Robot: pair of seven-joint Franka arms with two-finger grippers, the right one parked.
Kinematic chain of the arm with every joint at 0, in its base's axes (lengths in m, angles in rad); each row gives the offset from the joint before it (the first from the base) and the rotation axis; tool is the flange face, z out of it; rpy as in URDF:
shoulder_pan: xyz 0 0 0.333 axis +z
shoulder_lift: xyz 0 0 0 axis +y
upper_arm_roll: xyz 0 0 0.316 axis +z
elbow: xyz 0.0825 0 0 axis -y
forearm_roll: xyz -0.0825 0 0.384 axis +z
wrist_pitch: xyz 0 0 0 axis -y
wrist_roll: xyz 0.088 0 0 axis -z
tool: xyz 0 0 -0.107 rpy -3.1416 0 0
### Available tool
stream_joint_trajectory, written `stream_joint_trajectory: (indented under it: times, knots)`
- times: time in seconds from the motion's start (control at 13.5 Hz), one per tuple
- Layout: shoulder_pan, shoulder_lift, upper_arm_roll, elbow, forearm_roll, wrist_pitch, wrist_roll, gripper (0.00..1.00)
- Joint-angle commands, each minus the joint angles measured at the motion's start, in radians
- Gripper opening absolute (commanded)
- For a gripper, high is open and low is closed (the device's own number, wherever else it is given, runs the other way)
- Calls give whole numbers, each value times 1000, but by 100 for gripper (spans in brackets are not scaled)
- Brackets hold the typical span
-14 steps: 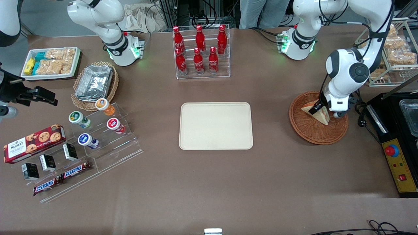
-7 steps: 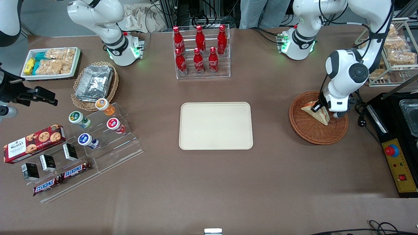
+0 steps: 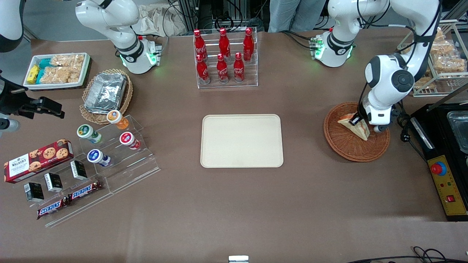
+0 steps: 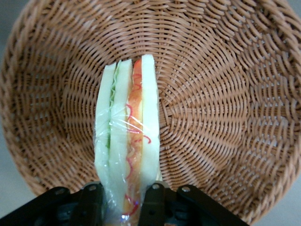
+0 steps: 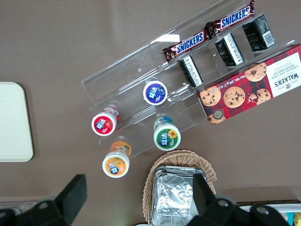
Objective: Place sandwich from basket to tray
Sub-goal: 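Close the left gripper on the sandwich and lift it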
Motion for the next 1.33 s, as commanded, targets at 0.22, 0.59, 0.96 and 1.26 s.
stream_joint_trajectory:
  times: [0.22,0.59,0.96,1.26]
  knots:
    - [-4,-179,-8,72,8,-255,115,0]
    - [-5,-186,-60,267,-4,-501,234,0]
    - [-119,-164,-66,405,-9,-615,285,0]
    - [-203,-147,-66,447,-53,-615,325,0]
